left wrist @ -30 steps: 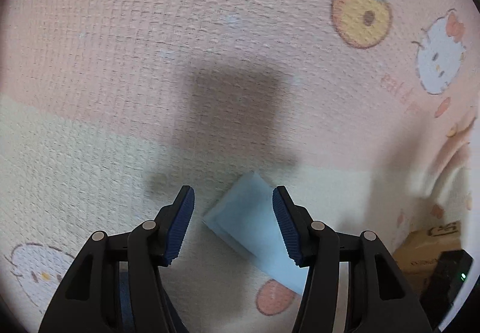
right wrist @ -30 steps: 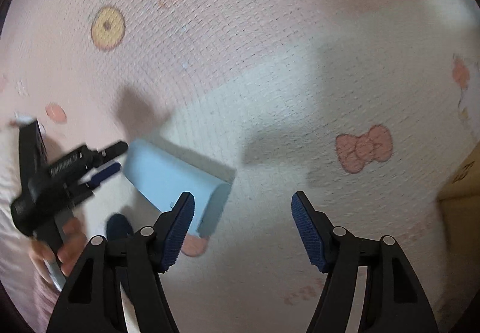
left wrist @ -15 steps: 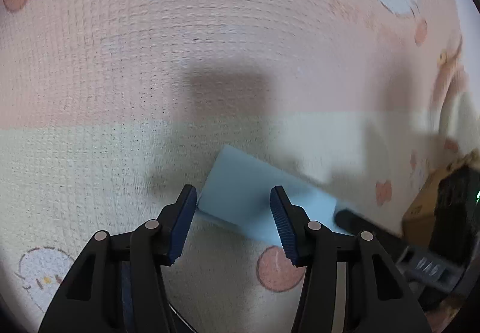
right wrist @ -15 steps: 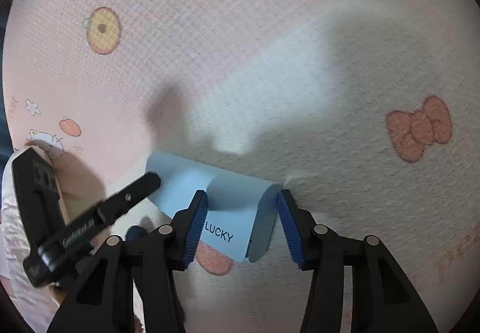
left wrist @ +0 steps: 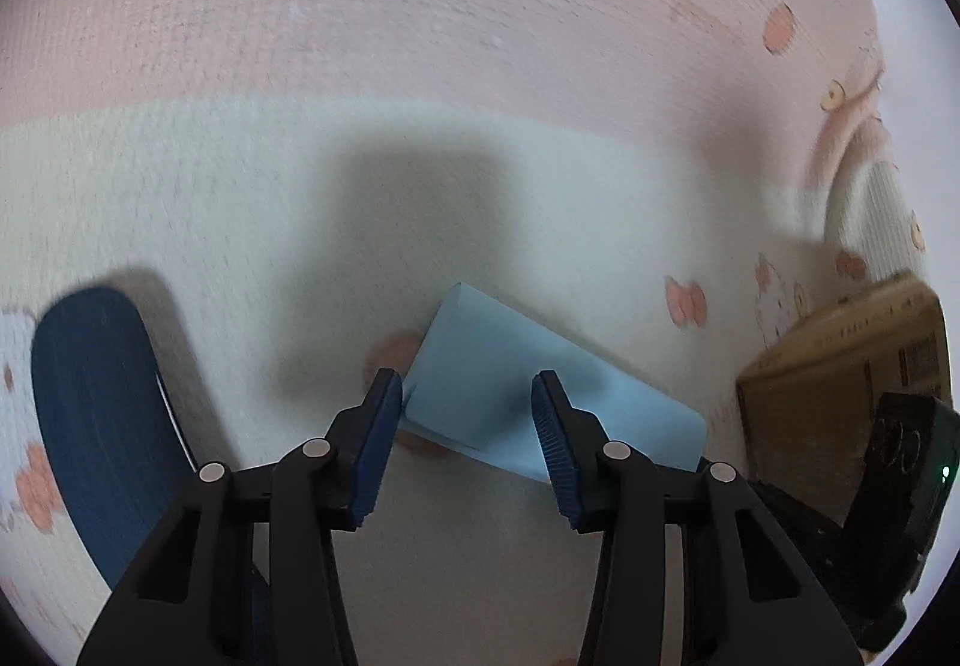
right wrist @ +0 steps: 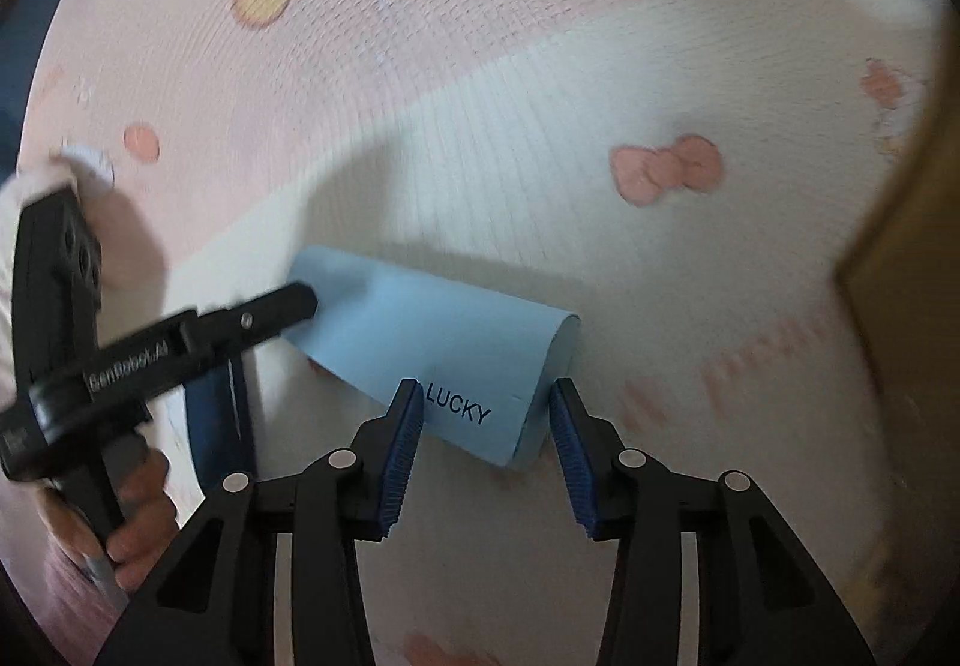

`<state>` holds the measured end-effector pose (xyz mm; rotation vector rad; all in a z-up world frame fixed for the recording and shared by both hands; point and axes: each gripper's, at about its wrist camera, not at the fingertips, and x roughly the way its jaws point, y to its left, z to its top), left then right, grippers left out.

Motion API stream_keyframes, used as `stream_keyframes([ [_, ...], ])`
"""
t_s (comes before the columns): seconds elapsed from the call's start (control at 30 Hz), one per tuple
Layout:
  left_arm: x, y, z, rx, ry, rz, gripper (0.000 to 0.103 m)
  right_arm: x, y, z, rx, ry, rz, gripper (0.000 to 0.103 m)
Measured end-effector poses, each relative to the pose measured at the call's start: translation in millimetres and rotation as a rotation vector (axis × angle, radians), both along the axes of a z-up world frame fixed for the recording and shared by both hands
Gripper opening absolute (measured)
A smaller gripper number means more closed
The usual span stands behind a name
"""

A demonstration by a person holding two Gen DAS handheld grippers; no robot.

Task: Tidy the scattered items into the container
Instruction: 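Close the right gripper around the LUCKY case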

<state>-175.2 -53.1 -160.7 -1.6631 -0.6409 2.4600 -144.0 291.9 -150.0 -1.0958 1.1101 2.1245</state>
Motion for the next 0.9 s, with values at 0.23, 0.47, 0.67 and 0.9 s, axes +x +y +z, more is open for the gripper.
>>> stream_keyframes([
  [0.23,36,23,-3,0.052,-0.011,0.001,0.049,48,-31,6,0.064,-0.079,0.037,0.042],
  [0.47,40,36,-2,0.107,-0.007,-0.033,0.049,65,-54,3,0.023,-0.088,0.088,0.042],
  [0.67,48,17,2,0.253,-0.050,0.096,0.050,86,-58,24,0.097,-0.107,0.072,0.043],
  [0.9,82,16,-14,0.373,-0.100,0.232,0.049,77,-41,32,0.152,-0.086,0.109,0.056],
])
